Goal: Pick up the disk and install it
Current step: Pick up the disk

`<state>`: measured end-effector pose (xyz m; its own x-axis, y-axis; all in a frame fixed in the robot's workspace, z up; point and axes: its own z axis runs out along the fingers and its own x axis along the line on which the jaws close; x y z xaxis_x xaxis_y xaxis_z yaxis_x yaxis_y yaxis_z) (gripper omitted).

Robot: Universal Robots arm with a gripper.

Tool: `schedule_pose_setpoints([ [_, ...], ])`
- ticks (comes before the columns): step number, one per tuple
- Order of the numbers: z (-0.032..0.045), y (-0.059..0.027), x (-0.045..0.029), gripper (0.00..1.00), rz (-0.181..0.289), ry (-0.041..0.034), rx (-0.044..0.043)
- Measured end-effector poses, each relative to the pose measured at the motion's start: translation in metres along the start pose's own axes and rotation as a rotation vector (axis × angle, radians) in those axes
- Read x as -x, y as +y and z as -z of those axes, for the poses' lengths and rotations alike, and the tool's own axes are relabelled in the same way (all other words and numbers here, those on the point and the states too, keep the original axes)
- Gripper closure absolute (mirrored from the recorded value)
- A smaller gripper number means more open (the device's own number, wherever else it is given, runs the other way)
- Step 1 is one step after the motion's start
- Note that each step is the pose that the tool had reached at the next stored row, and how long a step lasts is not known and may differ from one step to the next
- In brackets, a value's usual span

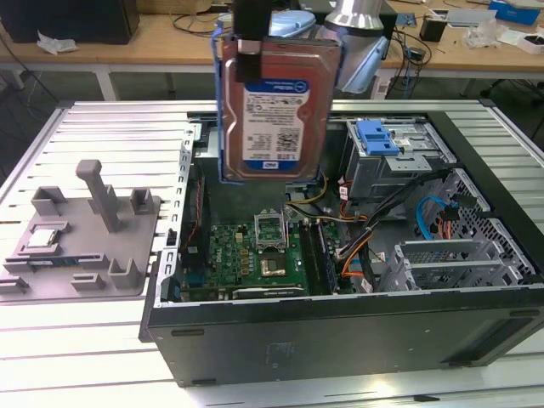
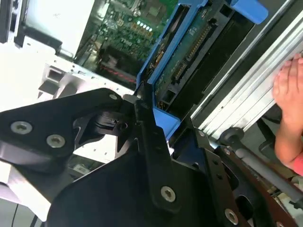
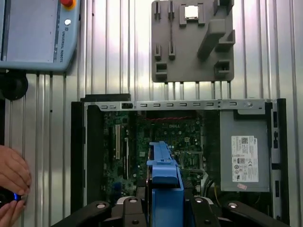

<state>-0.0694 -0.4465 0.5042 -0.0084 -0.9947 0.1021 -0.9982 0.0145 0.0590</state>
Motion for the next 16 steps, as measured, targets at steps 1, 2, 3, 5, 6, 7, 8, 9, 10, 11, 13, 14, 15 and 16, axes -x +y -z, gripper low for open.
schedule_pose_setpoints([
  [1, 0.0008, -0.0095, -0.0033, 0.64, 0.000, 0.0000, 0.0018],
  [2, 0.0014, -0.0178, -0.0062, 0.64, 0.000, 0.0000, 0.0033],
  [3, 0.0019, -0.0256, -0.0089, 0.64, 0.001, 0.0000, 0.0047],
  [5, 0.0025, -0.0334, -0.0115, 0.64, 0.000, 0.0000, 0.0062],
  [6, 0.0029, -0.0402, -0.0138, 0.64, 0.001, 0.0000, 0.0073],
  [7, 0.0031, -0.0443, -0.0151, 0.64, 0.001, -0.0001, 0.0080],
  [8, 0.0035, -0.0495, -0.0167, 0.64, 0.001, 0.0001, 0.0088],
  [9, 0.0037, -0.0549, -0.0182, 0.64, 0.001, -0.0001, 0.0095],
  [10, 0.0040, -0.0591, -0.0194, 0.64, 0.001, 0.0000, 0.0100],
  [11, 0.0043, -0.0638, -0.0208, 0.64, 0.001, 0.0000, 0.0104],
  [13, 0.0045, -0.0712, -0.0230, 0.64, 0.001, -0.0001, 0.0107],
  [14, 0.0045, -0.0723, -0.0231, 0.64, 0.001, -0.0001, 0.0107],
  [15, 0.0046, -0.0723, -0.0231, 0.64, 0.001, -0.0001, 0.0108],
  [16, 0.0045, -0.0723, -0.0232, 0.64, 0.001, -0.0001, 0.0107],
])
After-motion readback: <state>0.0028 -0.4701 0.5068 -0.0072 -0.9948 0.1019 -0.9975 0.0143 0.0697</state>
